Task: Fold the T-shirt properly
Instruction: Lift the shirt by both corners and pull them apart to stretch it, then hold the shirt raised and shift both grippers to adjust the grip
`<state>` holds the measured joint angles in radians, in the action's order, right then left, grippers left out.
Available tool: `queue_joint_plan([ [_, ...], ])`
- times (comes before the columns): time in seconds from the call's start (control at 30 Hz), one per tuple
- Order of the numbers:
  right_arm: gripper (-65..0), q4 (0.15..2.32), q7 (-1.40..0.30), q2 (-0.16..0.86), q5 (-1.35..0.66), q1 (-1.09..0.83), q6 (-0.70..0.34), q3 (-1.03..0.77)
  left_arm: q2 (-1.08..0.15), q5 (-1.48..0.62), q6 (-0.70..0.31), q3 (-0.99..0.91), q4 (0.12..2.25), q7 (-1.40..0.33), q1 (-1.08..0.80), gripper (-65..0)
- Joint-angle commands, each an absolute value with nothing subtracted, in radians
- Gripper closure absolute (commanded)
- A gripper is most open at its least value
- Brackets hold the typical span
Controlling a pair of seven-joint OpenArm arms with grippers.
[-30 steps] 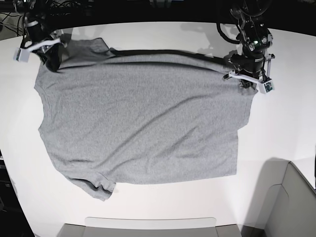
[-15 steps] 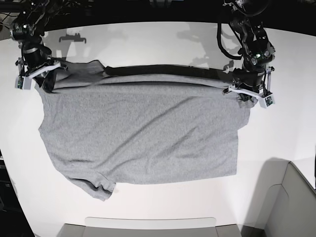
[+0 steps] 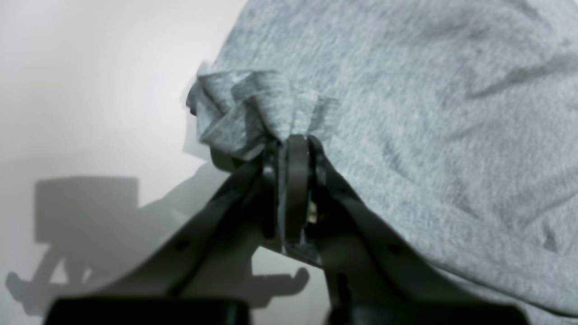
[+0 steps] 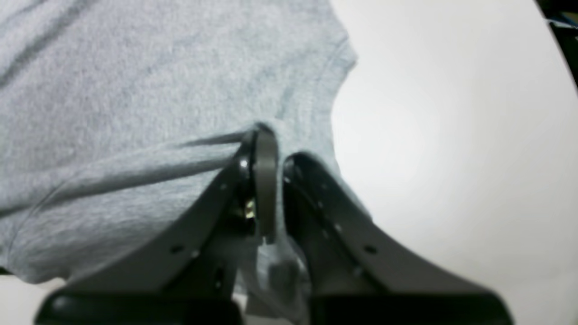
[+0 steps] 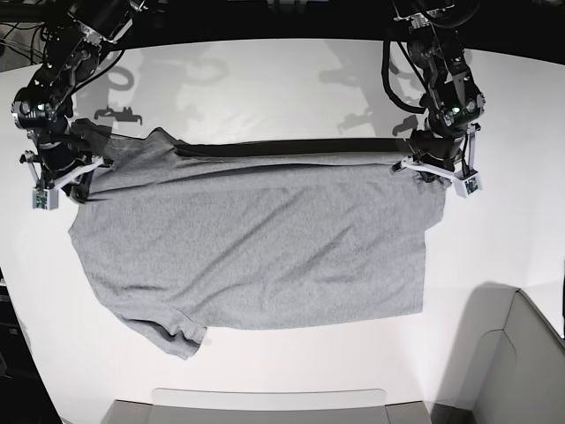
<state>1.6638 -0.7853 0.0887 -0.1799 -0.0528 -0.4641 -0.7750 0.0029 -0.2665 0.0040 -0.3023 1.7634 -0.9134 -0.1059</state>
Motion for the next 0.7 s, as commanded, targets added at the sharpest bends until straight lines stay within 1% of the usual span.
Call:
queue_joint_plan([
  [0.0,0.0,1.670,-0.751,0.122,-0.182,-0.027,-0.456,-0.773,-0.004,-0.260,0.010,-0.306,1.778,-0.883,-0.065,0.0],
  [0.17,0.0,1.609,-0.751,0.163,-0.168,0.030,-0.447,-0.714,-0.004,-0.260,0.012,-0.306,1.776,-0.886,-0.025,0.0],
  [0.33,0.0,1.534,-0.750,0.163,-0.039,0.119,-0.447,-0.664,-0.010,-0.259,0.012,-0.306,1.698,-0.888,0.021,0.0],
  [0.43,0.0,1.501,-0.743,0.162,-0.007,0.151,-0.447,-0.656,-0.010,-0.259,0.012,-0.306,1.644,-0.880,0.048,0.0],
  [0.57,0.0,1.449,-0.647,0.168,0.008,0.163,-0.446,-0.601,-0.010,-0.259,0.012,-0.306,1.630,-0.878,0.058,0.0],
  [0.67,0.0,1.397,-0.598,0.165,0.065,0.182,-0.446,-0.572,-0.010,-0.259,0.012,-0.306,1.629,-0.878,0.084,0.0],
])
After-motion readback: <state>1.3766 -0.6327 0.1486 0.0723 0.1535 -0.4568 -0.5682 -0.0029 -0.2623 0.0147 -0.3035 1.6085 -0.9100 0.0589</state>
